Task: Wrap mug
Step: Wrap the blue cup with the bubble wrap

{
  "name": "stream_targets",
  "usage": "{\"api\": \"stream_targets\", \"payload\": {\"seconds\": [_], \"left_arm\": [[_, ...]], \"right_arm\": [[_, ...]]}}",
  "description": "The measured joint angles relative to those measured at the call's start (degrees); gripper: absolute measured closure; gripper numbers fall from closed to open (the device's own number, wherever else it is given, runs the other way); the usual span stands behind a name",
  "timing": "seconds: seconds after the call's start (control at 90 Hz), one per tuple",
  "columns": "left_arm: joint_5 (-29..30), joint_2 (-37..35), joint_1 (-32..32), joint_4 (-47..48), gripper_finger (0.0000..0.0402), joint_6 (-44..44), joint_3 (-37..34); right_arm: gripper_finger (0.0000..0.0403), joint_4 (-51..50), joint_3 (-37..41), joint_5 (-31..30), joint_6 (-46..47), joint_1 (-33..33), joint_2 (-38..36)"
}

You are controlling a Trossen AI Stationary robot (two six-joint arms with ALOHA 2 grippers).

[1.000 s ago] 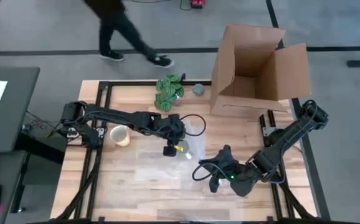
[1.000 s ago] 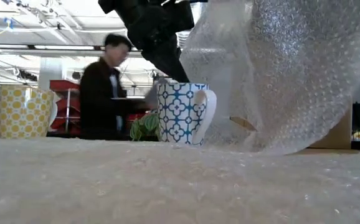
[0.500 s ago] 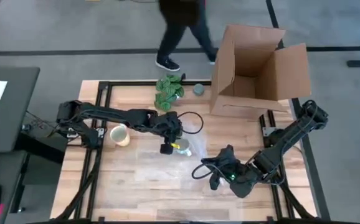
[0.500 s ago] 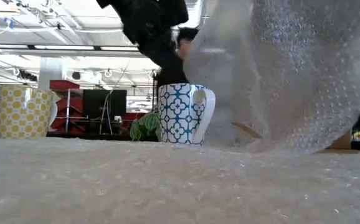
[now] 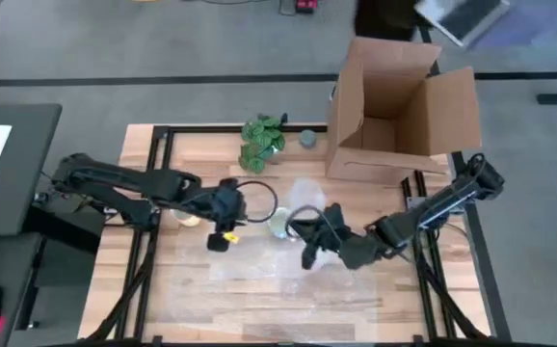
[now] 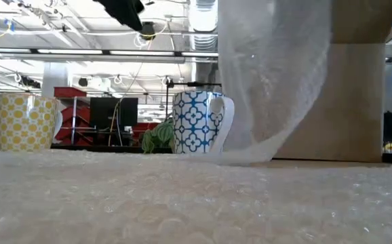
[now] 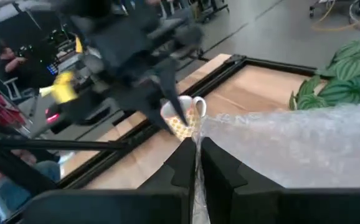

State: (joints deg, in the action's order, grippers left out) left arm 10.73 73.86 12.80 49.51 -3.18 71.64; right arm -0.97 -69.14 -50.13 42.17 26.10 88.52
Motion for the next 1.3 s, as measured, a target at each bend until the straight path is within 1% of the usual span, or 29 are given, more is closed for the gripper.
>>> {"api": "stream_targets", "payload": {"seconds": [0.133,0.233,0.3,0.478,0.633,0.778,0.9,1.0,1.156,1.3], "left_arm": [[5.9,-1.6,3.4,1.0,0.0331,-2.2,0.0],[9.1,-1.9,5.4,2.2,0.0331,-4.1,0.0],[10.3,-1.9,6.5,2.8,0.0331,-5.1,0.0],[11.4,-1.9,8.7,3.5,0.0331,-7.3,-0.9],[11.8,-1.9,10.4,3.5,0.0331,-8.7,-2.5],[12.0,-1.9,12.0,3.5,0.0331,-9.8,-3.6],[14.1,-1.9,13.5,3.4,0.0331,-11.0,-3.7],[15.9,-1.9,14.8,3.5,0.0331,-12.8,-3.7],[16.8,-2.9,17.1,3.5,0.0331,-15.0,-3.7],[19.5,-3.2,18.7,3.5,0.0331,-15.6,-3.7]], "right_arm": [[0.0394,2.5,0.1,2.4,0.0,-3.0,2.0],[0.0394,5.1,0.1,5.5,1.5,-4.7,3.3],[0.0394,6.3,0.1,7.6,1.7,-5.6,4.4],[0.0388,14.3,0.1,13.6,-0.6,-7.7,6.8],[0.0351,16.3,0.1,18.1,-2.0,-9.0,7.5],[0.0306,18.8,0.1,18.7,-4.4,-9.6,7.4],[0.0268,23.3,0.1,19.9,-7.4,-9.8,7.4],[0.0243,25.3,0.1,21.2,-8.2,-9.7,7.4],[0.0219,27.0,0.1,23.5,-8.2,-10.3,7.4],[0.0213,27.0,0.1,24.5,-8.1,-10.6,7.4]]}}
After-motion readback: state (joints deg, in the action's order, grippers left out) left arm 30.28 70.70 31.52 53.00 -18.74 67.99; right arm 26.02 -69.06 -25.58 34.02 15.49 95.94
